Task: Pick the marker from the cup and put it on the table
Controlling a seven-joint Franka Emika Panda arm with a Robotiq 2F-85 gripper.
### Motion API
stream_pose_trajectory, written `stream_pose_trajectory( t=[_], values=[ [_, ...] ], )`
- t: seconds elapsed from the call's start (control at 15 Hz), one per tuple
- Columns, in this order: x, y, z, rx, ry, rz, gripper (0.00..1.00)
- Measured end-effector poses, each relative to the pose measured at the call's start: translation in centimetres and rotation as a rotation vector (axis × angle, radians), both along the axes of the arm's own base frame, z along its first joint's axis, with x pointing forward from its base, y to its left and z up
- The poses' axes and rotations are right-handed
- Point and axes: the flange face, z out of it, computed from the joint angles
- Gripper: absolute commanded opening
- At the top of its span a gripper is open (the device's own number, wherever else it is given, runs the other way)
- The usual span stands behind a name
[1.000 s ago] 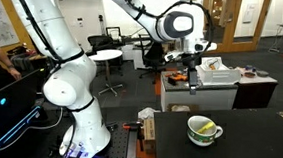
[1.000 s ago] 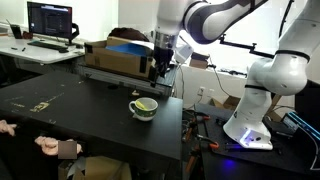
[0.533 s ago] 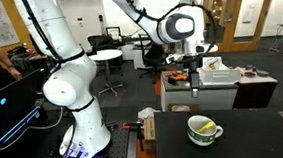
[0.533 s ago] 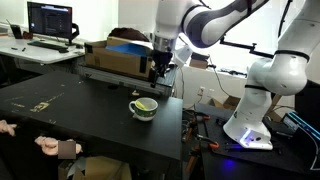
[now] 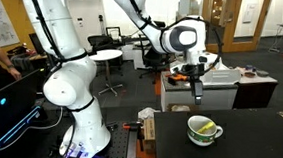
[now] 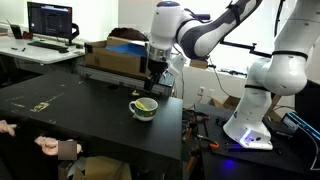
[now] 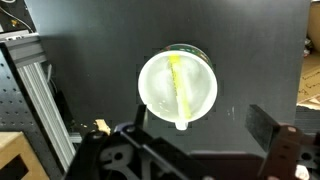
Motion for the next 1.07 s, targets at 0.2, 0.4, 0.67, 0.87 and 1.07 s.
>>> stream_pose_trajectory(
  t=[0.2,0.4,0.67,0.87,1.07],
  values=[
    [0.1,-0.2,-1.6,0.008,0.021,0.0,1.0],
    [0.0,-0.6,-3.1,0.007,0.052,-0.008,1.0],
    [-0.2,-1.3,-4.5,0.005,0.079,-0.018,1.0],
    [-0.1,-1.9,-5.2,0.009,0.073,-0.02,1.0],
    [0.0,-2.6,-6.1,0.007,0.056,-0.002,1.0]
  ],
)
